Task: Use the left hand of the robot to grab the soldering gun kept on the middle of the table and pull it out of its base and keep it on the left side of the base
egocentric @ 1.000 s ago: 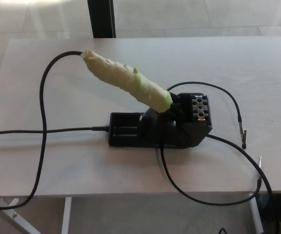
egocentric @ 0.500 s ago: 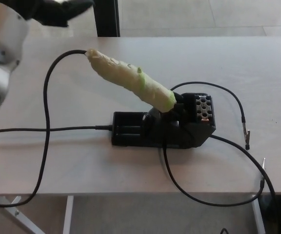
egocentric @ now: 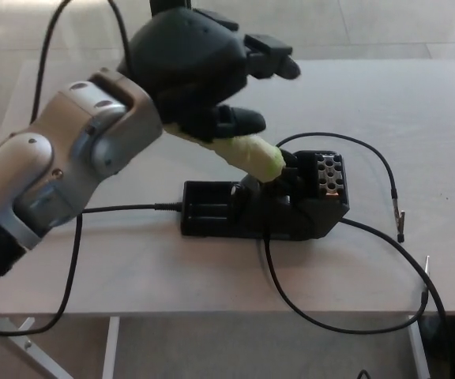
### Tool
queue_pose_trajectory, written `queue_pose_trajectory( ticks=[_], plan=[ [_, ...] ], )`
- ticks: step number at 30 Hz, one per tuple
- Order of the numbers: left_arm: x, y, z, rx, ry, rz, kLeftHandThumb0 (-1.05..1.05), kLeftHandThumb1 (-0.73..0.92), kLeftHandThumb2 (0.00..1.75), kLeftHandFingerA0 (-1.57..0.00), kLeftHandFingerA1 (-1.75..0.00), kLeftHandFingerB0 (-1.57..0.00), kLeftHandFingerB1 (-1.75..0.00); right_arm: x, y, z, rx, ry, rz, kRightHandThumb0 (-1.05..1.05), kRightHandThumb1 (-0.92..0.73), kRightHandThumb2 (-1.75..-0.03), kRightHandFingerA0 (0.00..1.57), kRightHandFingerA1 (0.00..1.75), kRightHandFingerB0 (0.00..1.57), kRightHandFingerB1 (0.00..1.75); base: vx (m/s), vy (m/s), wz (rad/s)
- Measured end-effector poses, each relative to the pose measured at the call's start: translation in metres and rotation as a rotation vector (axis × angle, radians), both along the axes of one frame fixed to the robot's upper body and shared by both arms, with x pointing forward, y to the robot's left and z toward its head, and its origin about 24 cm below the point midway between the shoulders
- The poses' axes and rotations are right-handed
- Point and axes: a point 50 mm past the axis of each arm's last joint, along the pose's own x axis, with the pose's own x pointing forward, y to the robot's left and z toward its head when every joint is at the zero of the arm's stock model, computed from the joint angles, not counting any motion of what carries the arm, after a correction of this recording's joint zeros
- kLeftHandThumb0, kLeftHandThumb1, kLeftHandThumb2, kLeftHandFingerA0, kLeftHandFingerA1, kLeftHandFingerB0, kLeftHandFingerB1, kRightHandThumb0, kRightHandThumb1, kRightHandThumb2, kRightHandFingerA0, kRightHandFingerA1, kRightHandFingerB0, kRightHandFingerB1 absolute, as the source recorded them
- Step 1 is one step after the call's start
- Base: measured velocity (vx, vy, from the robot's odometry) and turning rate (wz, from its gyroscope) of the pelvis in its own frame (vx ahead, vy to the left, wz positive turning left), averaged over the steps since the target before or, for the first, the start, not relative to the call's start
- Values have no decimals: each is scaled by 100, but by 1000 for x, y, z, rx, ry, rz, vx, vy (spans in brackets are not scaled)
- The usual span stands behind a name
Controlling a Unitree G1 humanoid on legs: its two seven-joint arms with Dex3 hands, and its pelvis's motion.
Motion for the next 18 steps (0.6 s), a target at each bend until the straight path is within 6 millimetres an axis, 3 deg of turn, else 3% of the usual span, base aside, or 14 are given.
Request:
queue_pose_trajectory(
  ticks=[2,7,8,9,10,11,12,13,15,16,17,18],
  plan=[
    [-5,-7,6,32,-19,-52,-65,92,71,-49,-75,-41,-56,0,-2,2,-8,-1,2,-105,-58,-91,43,54,37,37,0,0,0],
    [-14,-19,21,98,-78,-144,-70,92,76,-50,-72,-42,-54,0,-4,6,-19,-4,11,-105,-57,-91,43,57,37,38,0,0,0],
    [-17,-22,23,114,-86,-164,-67,74,114,-53,-73,-40,-60,0,-5,7,-23,-5,15,-105,-57,-90,42,57,38,38,0,0,0],
    [-20,-23,24,128,-91,-180,-67,74,114,-53,-73,-40,-60,0,-6,9,-27,-6,18,-105,-57,-90,42,57,38,38,0,0,0],
    [-22,-24,25,142,-94,-193,-74,92,71,-56,-63,-43,-47,0,-7,10,-30,-7,20,-105,-56,-90,41,57,38,38,0,0,0],
    [-25,-25,25,157,-96,-204,-74,92,72,-53,-60,-43,-46,0,-7,11,-31,-8,22,-105,-57,-91,42,56,39,38,0,0,0],
    [-26,-26,25,170,-97,-210,-75,75,114,-52,-66,-39,-57,0,-7,11,-32,-9,22,-105,-57,-92,43,56,39,38,0,0,0],
    [-28,-27,26,186,-98,-216,-78,92,71,-51,-56,-42,-45,1,-7,11,-31,-10,23,-105,-57,-92,43,56,38,38,0,0,0],
    [-31,-27,26,214,-98,-221,-83,92,72,-47,-60,-42,-44,1,-7,11,-31,-12,24,-105,-58,-91,43,56,38,38,0,0,0],
    [-32,-27,26,229,-97,-222,-91,77,94,-40,-63,-35,-48,2,-7,11,-31,-13,25,-105,-58,-91,43,56,39,38,0,0,0],
    [-33,-27,26,241,-95,-222,-91,77,94,-40,-63,-35,-48,2,-7,11,-31,-13,25,-105,-58,-91,43,56,39,38,0,0,0],
    [-34,-27,26,256,-92,-222,-90,76,118,-28,-58,-31,-52,2,-7,11,-31,-13,25,-105,-58,-91,42,54,38,37,0,0,0]
  ],
)
